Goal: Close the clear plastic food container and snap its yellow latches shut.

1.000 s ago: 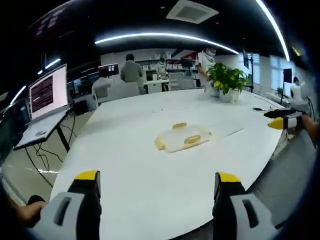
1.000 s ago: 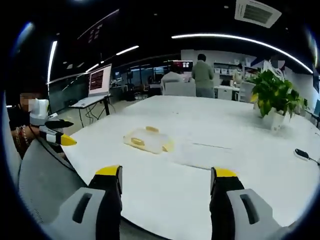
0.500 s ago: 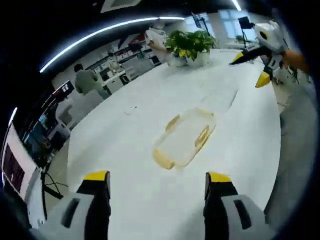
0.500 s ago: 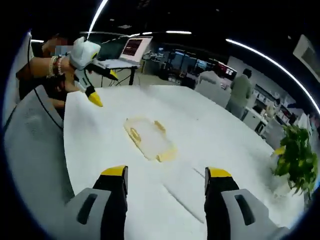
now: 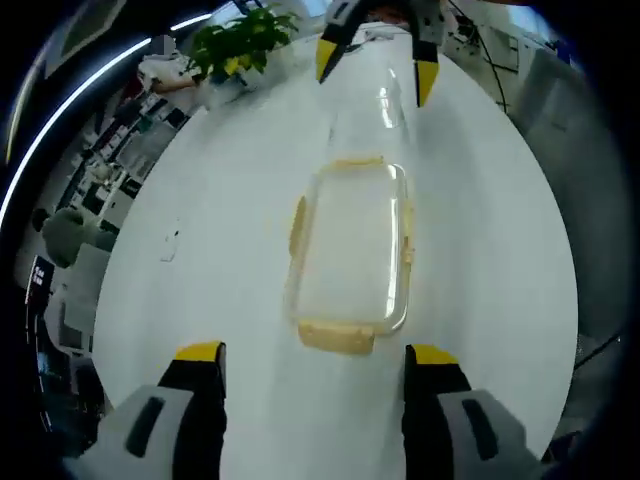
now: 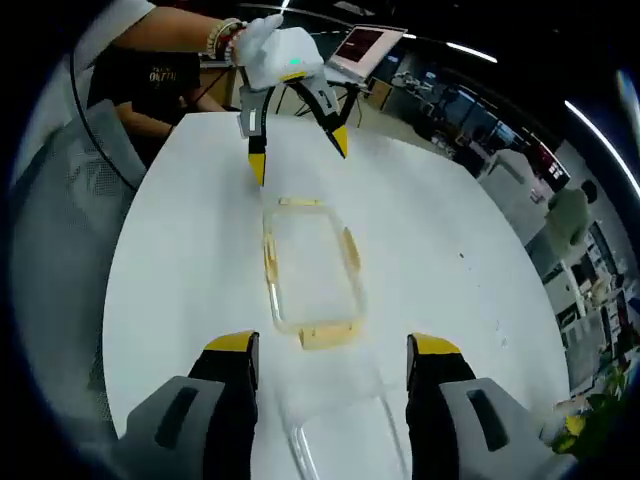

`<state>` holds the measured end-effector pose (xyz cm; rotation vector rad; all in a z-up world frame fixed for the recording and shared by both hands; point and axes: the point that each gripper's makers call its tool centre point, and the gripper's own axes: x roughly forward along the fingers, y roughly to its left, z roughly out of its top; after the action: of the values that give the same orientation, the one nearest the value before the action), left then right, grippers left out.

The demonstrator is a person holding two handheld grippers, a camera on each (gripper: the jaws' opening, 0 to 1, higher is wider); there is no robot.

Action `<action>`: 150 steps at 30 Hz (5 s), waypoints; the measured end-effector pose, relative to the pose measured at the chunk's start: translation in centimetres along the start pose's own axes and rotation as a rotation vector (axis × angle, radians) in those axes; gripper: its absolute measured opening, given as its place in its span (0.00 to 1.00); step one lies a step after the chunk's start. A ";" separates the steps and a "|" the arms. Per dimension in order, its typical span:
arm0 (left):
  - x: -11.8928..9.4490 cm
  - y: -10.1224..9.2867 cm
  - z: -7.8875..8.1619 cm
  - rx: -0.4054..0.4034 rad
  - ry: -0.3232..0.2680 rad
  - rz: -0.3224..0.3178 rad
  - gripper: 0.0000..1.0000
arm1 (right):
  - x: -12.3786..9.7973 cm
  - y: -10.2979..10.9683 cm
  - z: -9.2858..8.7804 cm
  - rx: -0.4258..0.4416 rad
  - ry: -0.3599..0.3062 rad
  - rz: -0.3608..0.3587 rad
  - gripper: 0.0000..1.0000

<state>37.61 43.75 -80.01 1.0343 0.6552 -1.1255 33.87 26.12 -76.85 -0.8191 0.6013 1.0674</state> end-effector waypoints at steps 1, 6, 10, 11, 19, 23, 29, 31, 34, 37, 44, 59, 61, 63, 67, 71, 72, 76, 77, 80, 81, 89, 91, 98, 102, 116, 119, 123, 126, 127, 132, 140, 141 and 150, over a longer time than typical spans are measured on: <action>0.3 0.1 -0.2 -0.002 0.015 -0.019 0.69 | 0.8 0.0 -0.5 -0.004 0.030 0.042 0.57; 2.2 0.7 -1.0 -0.011 0.055 -0.102 0.65 | 3.6 -0.6 -2.4 -0.008 0.137 0.149 0.57; 2.8 1.1 -1.1 -0.003 0.048 -0.132 0.62 | 5.0 -0.9 -2.5 -0.024 0.149 0.190 0.56; 2.9 0.8 -1.2 -0.010 0.060 -0.163 0.62 | 5.3 -1.0 -2.5 -0.011 0.150 0.206 0.57; 4.1 -0.5 -1.2 0.038 0.070 -0.256 0.62 | 7.1 -0.1 -3.8 0.006 0.217 0.301 0.54; 4.4 -1.0 -1.6 0.000 0.084 -0.312 0.55 | 7.6 0.0 -4.0 0.005 0.229 0.317 0.54; 4.3 -1.5 -1.5 0.025 0.089 -0.342 0.49 | 7.8 0.2 -3.5 -0.015 0.242 0.354 0.50; 4.4 -1.5 -1.5 0.025 0.092 -0.342 0.49 | 7.8 0.0 -3.5 -0.027 0.246 0.346 0.50; 4.4 -1.5 -1.5 0.028 0.099 -0.340 0.48 | 7.9 0.0 -3.5 -0.033 0.254 0.348 0.50; 4.4 -1.6 -1.2 0.043 0.098 -0.345 0.44 | 7.9 0.1 -3.5 -0.032 0.265 0.345 0.50; 4.5 -1.5 -1.3 0.024 0.105 -0.340 0.34 | 7.8 0.4 -3.4 -0.063 0.278 0.356 0.47; 4.1 -1.9 -1.4 0.011 0.126 -0.335 0.34 | 7.5 0.6 -3.6 -0.066 0.288 0.352 0.38; 4.0 -1.9 -1.4 0.014 0.120 -0.336 0.34 | 7.5 0.6 -3.5 -0.056 0.298 0.350 0.38; 3.9 -2.0 -1.4 0.019 0.114 -0.337 0.34 | 7.5 0.7 -3.5 -0.068 0.331 0.347 0.38; 3.7 -2.1 -1.5 0.021 0.093 -0.337 0.33 | 7.5 0.8 -3.6 -0.068 0.352 0.342 0.37; 3.4 -2.4 -1.5 0.033 0.114 -0.350 0.33 | 7.2 1.3 -3.4 -0.062 0.351 0.354 0.37; 3.2 -2.4 -1.6 0.032 0.110 -0.352 0.33 | 7.1 1.3 -3.3 -0.061 0.349 0.355 0.37; 2.0 -1.7 -0.7 0.007 0.068 -0.341 0.33 | 6.0 0.7 -2.8 -0.058 0.337 0.331 0.36; 1.6 -1.6 -0.3 0.010 0.055 -0.345 0.33 | 5.6 0.7 -2.7 -0.060 0.337 0.331 0.37; 0.8 -1.3 0.6 0.017 0.038 -0.329 0.33 | 4.0 0.2 -2.1 -0.070 0.330 0.298 0.37; 0.7 -1.3 1.0 0.018 0.034 -0.325 0.33 | 3.4 0.1 -2.0 -0.072 0.328 0.294 0.37; -0.9 -1.7 5.9 0.030 -0.011 -0.295 0.34 | -1.9 -0.7 -2.9 -0.090 0.335 0.245 0.37; -1.3 -1.7 7.3 0.041 -0.010 -0.280 0.33 | -3.0 -1.0 -3.4 -0.090 0.330 0.229 0.37; -1.5 -1.6 11.7 0.067 0.010 -0.236 0.34 | -6.2 -2.1 -5.7 -0.106 0.301 0.179 0.37; -0.8 -2.1 15.0 0.061 0.018 -0.229 0.34 | -8.7 -2.9 -7.9 -0.121 0.297 0.176 0.37; 3.1 -2.1 23.7 0.045 0.059 -0.234 0.34 | -13.5 -6.3 -15.4 -0.133 0.296 0.189 0.37; 4.5 -2.4 24.2 0.045 0.092 -0.242 0.34 | -13.4 -6.4 -16.6 -0.131 0.297 0.207 0.37; 6.0 -3.0 24.5 0.025 0.118 -0.280 0.34 | -13.0 -6.3 -18.0 -0.129 0.299 0.239 0.37; 6.8 -3.1 24.6 0.015 0.128 -0.293 0.34 | -12.5 -6.3 -18.8 -0.118 0.290 0.255 0.37; 7.0 -3.1 24.5 0.012 0.136 -0.299 0.34 | -12.4 -6.3 -19.0 -0.118 0.286 0.258 0.37; 7.7 -3.5 24.3 0.001 0.170 -0.342 0.34 | -11.5 -5.7 -19.9 -0.101 0.286 0.302 0.37; 8.5 -3.3 24.0 0.016 0.196 -0.352 0.34 | -10.9 -5.5 -20.5 -0.078 0.275 0.321 0.38; 8.5 -3.3 24.0 0.014 0.204 -0.355 0.34 | -10.9 -5.5 -20.5 -0.080 0.276 0.323 0.38; 8.5 -3.0 23.5 0.007 0.223 -0.346 0.34 | -10.4 -5.7 -20.3 -0.097 0.303 0.322 0.38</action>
<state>36.01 18.64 -78.66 1.0880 1.0380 -1.3202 34.34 2.67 -78.84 -1.0003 0.9668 1.2821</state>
